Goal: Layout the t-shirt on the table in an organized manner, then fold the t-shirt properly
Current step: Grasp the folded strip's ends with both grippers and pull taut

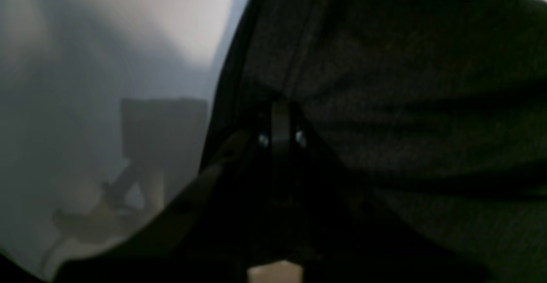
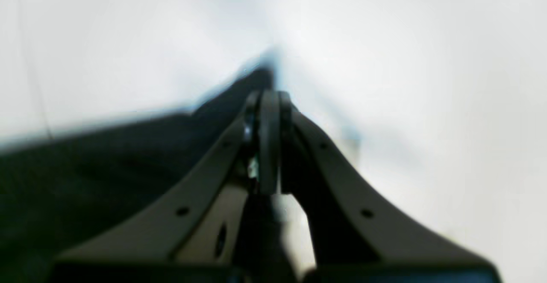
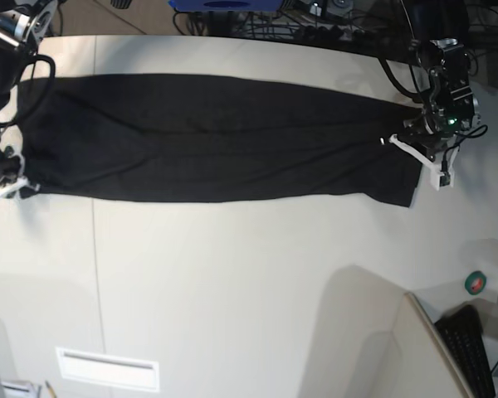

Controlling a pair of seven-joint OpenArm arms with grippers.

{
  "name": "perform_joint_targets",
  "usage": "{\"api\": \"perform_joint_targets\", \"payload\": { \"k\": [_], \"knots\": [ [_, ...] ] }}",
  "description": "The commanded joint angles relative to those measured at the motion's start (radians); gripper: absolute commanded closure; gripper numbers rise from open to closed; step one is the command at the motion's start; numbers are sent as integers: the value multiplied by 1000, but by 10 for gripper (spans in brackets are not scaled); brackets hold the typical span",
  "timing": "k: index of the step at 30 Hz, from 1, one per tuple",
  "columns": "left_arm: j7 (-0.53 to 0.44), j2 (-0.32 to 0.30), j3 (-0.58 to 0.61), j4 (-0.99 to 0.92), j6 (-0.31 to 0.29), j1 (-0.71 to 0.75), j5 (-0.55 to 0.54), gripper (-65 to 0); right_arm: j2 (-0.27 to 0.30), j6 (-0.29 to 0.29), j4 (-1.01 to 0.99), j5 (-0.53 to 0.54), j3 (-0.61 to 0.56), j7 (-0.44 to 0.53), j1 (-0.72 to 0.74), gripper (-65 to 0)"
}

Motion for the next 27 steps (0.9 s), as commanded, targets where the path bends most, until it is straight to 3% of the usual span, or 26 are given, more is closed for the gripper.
{"api": "perform_joint_targets", "payload": {
  "k": [1, 5, 9, 14, 19, 22, 25, 27],
  "knots": [
    [21, -10, -4, 26, 4, 3, 5, 0, 16, 0, 74, 12, 10, 27, 3, 0],
    [21, -10, -4, 83, 4, 14, 3, 0, -33, -2, 198, -38, 11, 27, -26, 0],
    [21, -7, -4, 119, 4, 34, 2, 0, -62, 3, 152, -92, 10, 27, -17, 0],
    [21, -11, -21, 121, 1, 43, 2, 0, -33, 1, -12, -117, -35, 33, 49, 0],
    [21, -7, -151, 159, -8, 45, 0, 0, -13, -3, -31, -113, -27, 34, 78, 0],
    [21, -7, -186, 242, -94, 81, -6, 0, -59, 4, 170, -113, 28, 27, 9, 0],
    [23, -14, -189, 299, -194, 118, -106, 0, -122, 4, 393, -113, 25, 27, -89, 0],
    [23, -34, -185, 307, -212, 131, -186, 0, -150, 4, 459, -117, 10, 27, -132, 0]
  ]
}}
